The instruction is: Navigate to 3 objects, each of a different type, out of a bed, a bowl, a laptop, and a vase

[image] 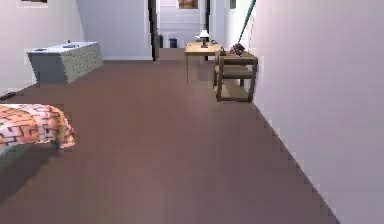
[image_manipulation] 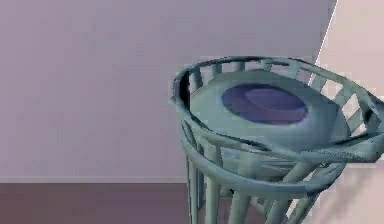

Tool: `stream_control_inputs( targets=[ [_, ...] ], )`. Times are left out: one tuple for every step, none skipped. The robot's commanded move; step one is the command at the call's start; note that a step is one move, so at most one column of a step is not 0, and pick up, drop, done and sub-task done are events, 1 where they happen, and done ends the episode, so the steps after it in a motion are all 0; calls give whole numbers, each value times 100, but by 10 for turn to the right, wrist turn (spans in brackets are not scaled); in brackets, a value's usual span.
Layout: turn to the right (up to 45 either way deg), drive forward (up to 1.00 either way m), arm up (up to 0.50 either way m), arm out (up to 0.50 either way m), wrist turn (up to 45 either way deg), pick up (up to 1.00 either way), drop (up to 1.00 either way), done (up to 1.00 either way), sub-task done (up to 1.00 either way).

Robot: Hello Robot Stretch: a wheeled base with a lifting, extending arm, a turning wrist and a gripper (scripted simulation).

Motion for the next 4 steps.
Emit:
stream_control_inputs(
  targets=[
    [-360,0,0,0,0,0,0,0,0],
    [0,5,0,0,0,0,0,0,0],
    [-390,0,0,0,0,0,0,0,0],
    [0,100,0,0,0,0,0,0,0]
  ],
)
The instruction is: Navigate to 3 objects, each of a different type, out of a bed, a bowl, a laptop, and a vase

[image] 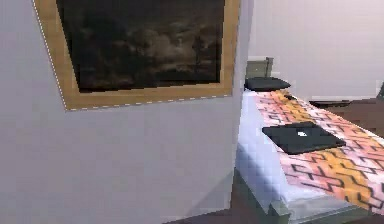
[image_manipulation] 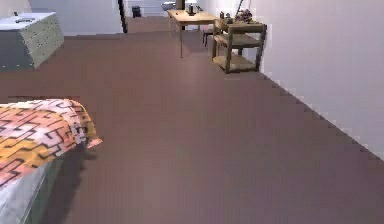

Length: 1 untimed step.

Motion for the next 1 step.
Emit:
stream_control_inputs(
  targets=[
    [210,0,0,0,0,0,0,0,0]
  ],
)
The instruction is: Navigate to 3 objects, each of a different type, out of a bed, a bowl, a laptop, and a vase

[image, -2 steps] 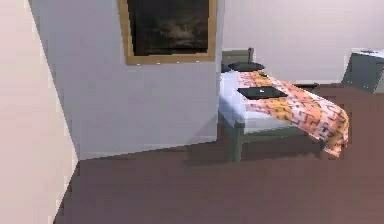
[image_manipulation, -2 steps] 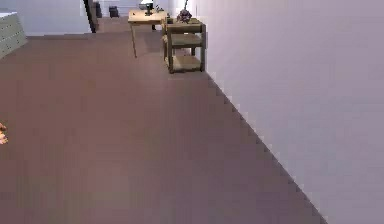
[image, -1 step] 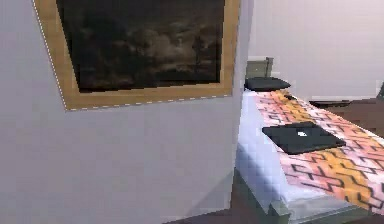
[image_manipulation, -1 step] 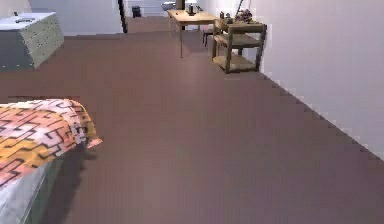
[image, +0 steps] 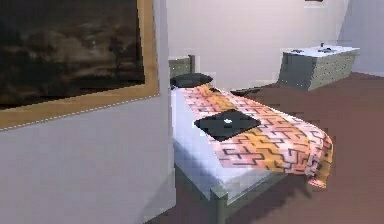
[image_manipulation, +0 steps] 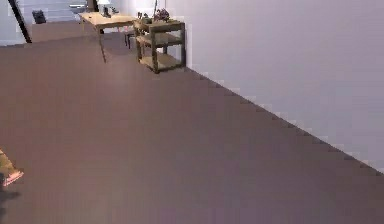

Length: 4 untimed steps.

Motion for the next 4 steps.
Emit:
stream_control_inputs(
  targets=[
    [0,0,0,0,0,0,0,0,100],
    [360,0,0,0,0,0,0,0,0],
    [0,40,0,0,0,0,0,0,0],
    [-300,0,0,0,0,0,0,0,0]
  ],
)
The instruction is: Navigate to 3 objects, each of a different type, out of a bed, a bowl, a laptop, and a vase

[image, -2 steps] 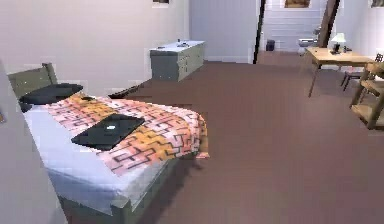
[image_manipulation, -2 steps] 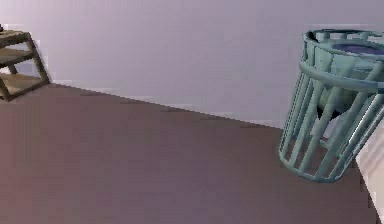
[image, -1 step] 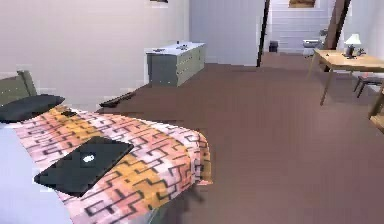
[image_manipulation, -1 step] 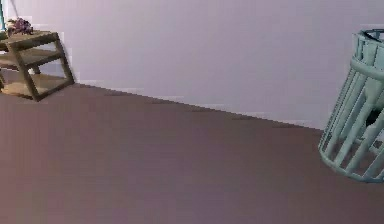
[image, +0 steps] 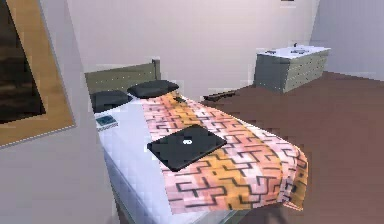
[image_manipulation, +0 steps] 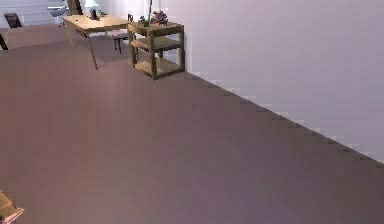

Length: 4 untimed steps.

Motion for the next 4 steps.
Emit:
stream_control_inputs(
  targets=[
    [0,0,0,0,0,0,0,0,100],
    [450,0,0,0,0,0,0,0,0],
    [330,0,0,0,0,0,0,0,0],
    [0,100,0,0,0,0,0,0,0]
  ],
)
